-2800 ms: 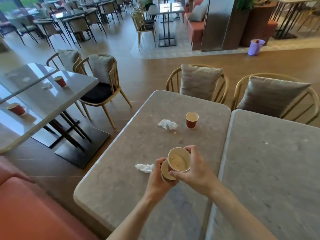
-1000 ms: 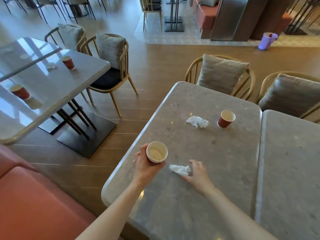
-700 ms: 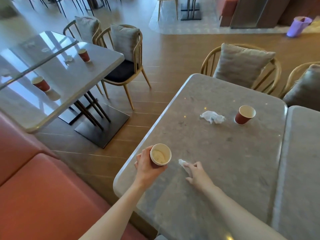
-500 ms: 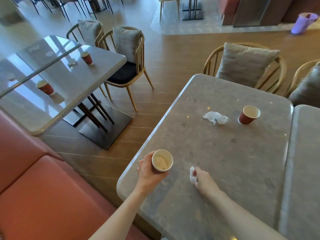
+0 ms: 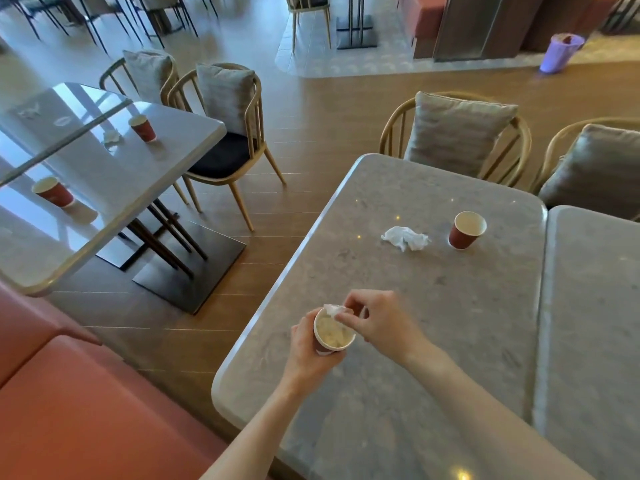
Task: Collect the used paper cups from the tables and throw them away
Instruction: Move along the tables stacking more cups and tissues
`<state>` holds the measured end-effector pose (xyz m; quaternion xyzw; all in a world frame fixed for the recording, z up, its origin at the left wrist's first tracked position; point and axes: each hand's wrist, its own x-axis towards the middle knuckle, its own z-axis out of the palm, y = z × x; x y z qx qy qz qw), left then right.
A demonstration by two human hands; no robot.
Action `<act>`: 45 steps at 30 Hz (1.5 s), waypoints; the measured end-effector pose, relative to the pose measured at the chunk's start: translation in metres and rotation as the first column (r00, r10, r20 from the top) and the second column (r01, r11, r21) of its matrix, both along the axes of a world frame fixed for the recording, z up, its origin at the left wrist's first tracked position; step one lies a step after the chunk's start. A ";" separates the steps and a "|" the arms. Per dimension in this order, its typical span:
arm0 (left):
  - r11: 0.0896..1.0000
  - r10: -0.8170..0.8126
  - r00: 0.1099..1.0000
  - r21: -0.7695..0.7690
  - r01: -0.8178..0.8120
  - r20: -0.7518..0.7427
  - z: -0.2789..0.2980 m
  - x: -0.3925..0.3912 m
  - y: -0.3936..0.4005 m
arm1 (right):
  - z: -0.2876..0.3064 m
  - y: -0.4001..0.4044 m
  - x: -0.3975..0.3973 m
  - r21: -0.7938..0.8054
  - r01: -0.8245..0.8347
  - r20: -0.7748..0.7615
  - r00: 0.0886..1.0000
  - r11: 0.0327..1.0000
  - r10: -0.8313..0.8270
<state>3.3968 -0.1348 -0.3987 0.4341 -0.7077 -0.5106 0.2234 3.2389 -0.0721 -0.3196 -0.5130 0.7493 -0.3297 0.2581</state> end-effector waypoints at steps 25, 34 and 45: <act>0.996 -0.055 0.992 0.065 0.063 -0.114 0.003 -0.039 0.019 | 0.033 0.032 -0.035 0.368 -0.044 0.005 0.999 0.929 0.045; 0.992 -0.124 0.989 0.000 0.124 -0.075 0.010 -0.036 0.023 | 0.031 0.030 -0.018 0.415 -0.221 -0.181 0.931 0.882 0.318; 0.934 -0.323 0.930 -0.099 0.343 0.177 0.024 -0.020 0.018 | 0.028 0.023 -0.002 0.660 -0.397 -0.158 0.756 0.638 0.635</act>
